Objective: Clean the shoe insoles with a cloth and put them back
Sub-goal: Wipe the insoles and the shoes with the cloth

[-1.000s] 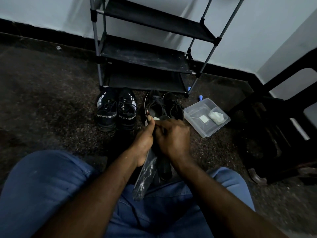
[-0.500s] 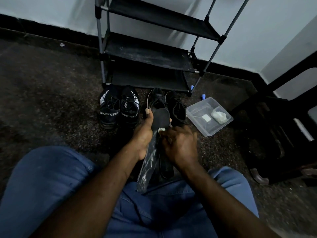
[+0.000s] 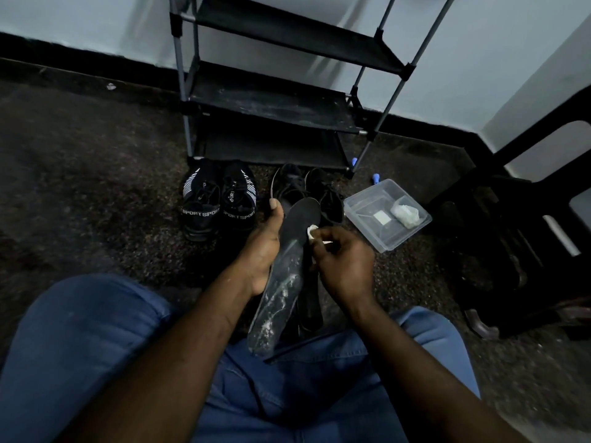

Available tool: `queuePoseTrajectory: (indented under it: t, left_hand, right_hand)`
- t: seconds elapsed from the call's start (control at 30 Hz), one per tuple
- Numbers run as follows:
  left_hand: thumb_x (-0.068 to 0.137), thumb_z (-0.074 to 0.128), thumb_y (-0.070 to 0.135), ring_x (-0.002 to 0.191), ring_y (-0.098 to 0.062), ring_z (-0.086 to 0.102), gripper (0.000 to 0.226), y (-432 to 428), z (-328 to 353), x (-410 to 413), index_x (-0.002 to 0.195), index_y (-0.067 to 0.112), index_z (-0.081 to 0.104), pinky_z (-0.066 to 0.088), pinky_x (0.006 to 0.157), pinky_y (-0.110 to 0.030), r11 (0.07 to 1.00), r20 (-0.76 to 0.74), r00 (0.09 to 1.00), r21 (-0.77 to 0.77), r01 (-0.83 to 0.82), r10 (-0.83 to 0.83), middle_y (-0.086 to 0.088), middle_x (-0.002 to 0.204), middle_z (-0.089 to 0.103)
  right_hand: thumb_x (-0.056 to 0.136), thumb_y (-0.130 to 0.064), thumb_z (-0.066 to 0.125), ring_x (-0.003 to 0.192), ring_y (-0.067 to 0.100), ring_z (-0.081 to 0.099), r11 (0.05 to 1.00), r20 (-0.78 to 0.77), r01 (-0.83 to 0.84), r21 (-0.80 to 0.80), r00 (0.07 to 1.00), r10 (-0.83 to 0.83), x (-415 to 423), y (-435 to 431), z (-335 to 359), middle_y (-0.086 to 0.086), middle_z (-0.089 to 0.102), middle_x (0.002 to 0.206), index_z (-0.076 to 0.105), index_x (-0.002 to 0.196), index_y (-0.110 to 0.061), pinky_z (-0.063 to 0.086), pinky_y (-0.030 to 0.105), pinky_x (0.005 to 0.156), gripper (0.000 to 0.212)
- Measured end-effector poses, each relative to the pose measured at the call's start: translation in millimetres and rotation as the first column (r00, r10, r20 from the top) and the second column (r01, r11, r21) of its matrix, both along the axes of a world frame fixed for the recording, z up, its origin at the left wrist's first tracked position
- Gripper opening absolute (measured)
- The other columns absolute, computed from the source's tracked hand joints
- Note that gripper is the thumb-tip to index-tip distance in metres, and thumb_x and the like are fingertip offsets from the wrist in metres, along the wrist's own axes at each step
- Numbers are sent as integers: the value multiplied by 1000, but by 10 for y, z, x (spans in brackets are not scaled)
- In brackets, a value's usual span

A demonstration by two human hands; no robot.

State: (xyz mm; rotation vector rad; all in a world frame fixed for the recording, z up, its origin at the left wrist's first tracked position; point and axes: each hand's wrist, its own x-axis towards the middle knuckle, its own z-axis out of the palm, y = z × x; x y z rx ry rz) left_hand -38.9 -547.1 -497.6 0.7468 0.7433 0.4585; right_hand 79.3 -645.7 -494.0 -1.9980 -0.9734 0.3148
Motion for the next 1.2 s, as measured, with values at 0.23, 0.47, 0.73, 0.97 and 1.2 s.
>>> queuePoseTrajectory:
  t: [0.23, 0.47, 0.73, 0.97, 1.2]
  left_hand:
    - [96, 30, 76, 123, -35, 64, 83, -77, 36, 4, 145, 15, 56, 49, 103, -58, 971, 203, 959, -96, 219, -196, -16, 135, 65]
    - [96, 32, 75, 102, -31, 71, 77, -129, 10, 16, 131, 16, 66, 55, 90, -50, 979, 171, 973, -104, 174, -155, -15, 123, 70]
    - [100, 34, 67, 87, -26, 73, 66, -145, 16, 22, 124, 18, 70, 57, 73, -39, 978, 231, 962, -109, 176, -148, -9, 109, 74]
    - [100, 41, 64, 117, -34, 60, 64, -140, 6, 14, 138, 18, 64, 50, 93, -45, 978, 279, 954, -141, 151, -108, -19, 140, 60]
    - [102, 38, 63, 90, -26, 72, 60, -197, 17, 42, 133, 19, 66, 56, 77, -40, 977, 218, 966, -124, 172, -143, -9, 111, 74]
  right_hand:
    - [90, -10, 74, 62, 10, 72, 983, -198, 150, 103, 972, -128, 83, 52, 207, -4, 75, 75, 75, 88, -23, 62, 37, 59, 14]
    - [91, -18, 77, 77, 2, 70, 987, -104, 108, 121, 990, -96, 179, 100, 249, -13, 76, 84, 76, 92, -27, 61, 35, 78, 9]
    - [88, -18, 76, 82, 2, 64, 983, 258, 89, 160, 958, -129, 202, 221, 349, -15, 67, 91, 66, 99, -30, 56, 26, 73, 19]
    - [88, -12, 71, 88, 12, 65, 997, 428, -68, 44, 903, 42, 127, 202, 203, -5, 69, 103, 78, 105, -21, 55, 28, 80, 20]
    - [89, -16, 72, 86, 14, 65, 999, 385, -7, 34, 923, -6, 146, 202, 281, -2, 70, 100, 75, 105, -22, 56, 33, 77, 18]
